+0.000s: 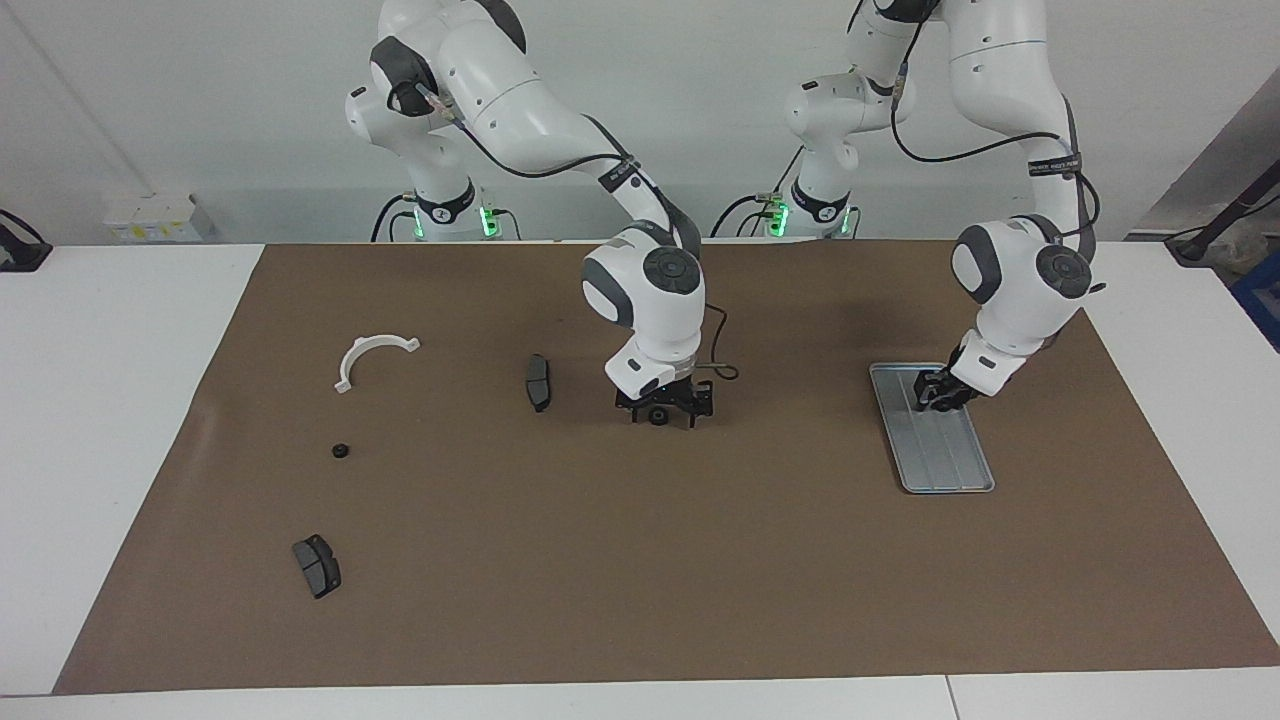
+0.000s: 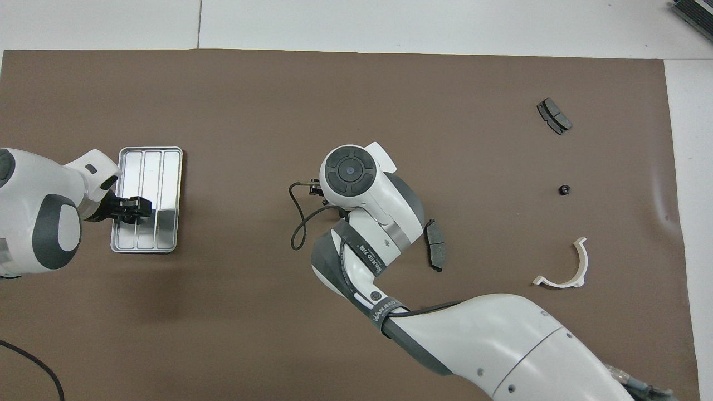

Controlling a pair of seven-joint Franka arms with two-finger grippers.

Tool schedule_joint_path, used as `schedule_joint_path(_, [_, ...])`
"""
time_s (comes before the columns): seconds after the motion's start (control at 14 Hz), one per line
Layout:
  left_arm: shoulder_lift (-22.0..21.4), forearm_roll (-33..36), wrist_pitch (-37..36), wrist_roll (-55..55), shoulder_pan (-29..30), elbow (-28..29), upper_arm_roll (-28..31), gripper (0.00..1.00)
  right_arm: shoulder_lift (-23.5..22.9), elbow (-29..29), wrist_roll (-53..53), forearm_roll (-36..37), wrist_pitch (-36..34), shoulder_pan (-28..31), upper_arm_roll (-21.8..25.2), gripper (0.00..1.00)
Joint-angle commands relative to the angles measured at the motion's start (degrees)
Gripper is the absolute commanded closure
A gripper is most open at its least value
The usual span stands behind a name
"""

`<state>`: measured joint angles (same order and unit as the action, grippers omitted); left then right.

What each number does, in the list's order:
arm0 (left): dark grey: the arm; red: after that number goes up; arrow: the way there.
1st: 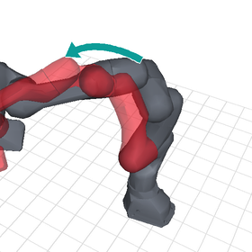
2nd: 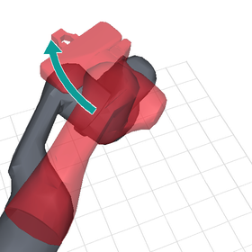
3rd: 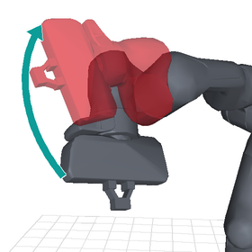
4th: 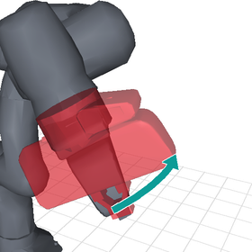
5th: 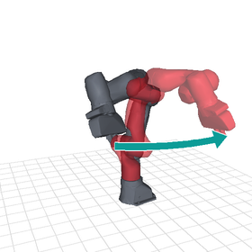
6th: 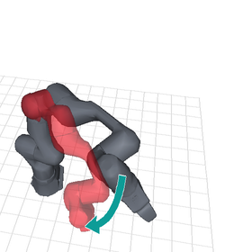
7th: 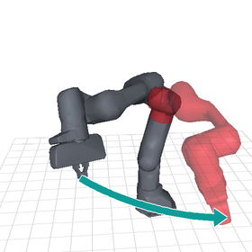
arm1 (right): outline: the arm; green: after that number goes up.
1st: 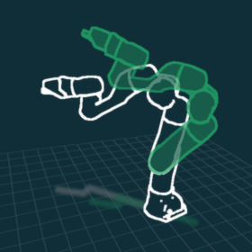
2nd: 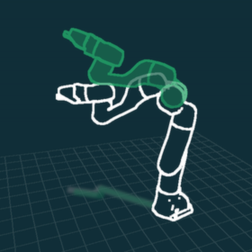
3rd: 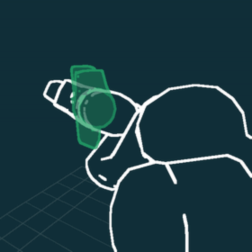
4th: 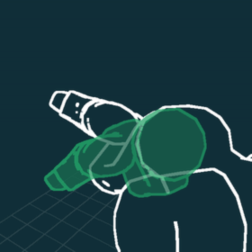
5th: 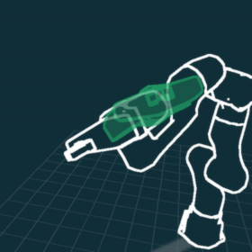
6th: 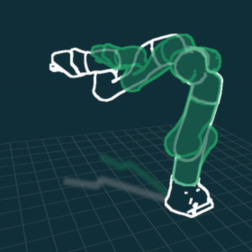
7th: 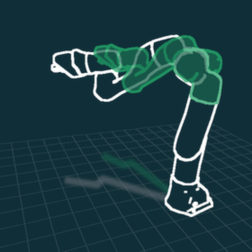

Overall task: Place bearing gear from tray to pile
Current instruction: 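Grasp the last tray bearing with the left gripper while the right gripper lifts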

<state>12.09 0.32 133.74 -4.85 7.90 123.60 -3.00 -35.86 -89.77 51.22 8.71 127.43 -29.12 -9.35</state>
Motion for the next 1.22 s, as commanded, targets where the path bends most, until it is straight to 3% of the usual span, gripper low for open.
schedule_joint_path(0.0, [-1.46,0.65,1.79,-0.60,0.80,2.17,-0.52,0.62,1.32,-1.81,1.42,1.05,0.89,0.47,-0.05,0.02])
schedule_joint_path(0.07, [-1.37,0.65,2.22,-0.51,0.80,2.17,-0.52,0.65,1.32,-1.64,1.34,0.96,0.80,0.47,-0.05,0.17])
schedule_joint_path(0.21, [-1.28,0.65,2.49,-0.43,0.63,2.17,-0.52,0.74,1.32,-1.46,1.34,0.53,0.63,0.73,-0.05,0.63])
schedule_joint_path(0.36, [-1.11,0.65,3.10,-0.34,0.45,1.82,-0.52,0.78,1.32,-1.37,1.34,0.26,0.19,0.73,-0.05,1.00])
schedule_joint_path(0.64, [0.56,0.30,2.67,1.50,-0.95,-3.26,-0.70,0.83,2.36,-1.37,1.34,0.08,-0.43,1.17,-0.05,1.00])
schedule_joint_path(0.86, [1.36,0.12,1.53,9.65,-4.28,-7.14,-0.70,0.83,4.56,-1.55,0.46,0.08,-0.43,4.67,-0.05,1.00])
schedule_joint_path(1.15, [1.27,0.04,2.05,25.63,-12.18,-7.33,-0.70,0.83,7.64,-1.81,-6.47,-0.09,-0.51,12.05,-0.14,1.00])
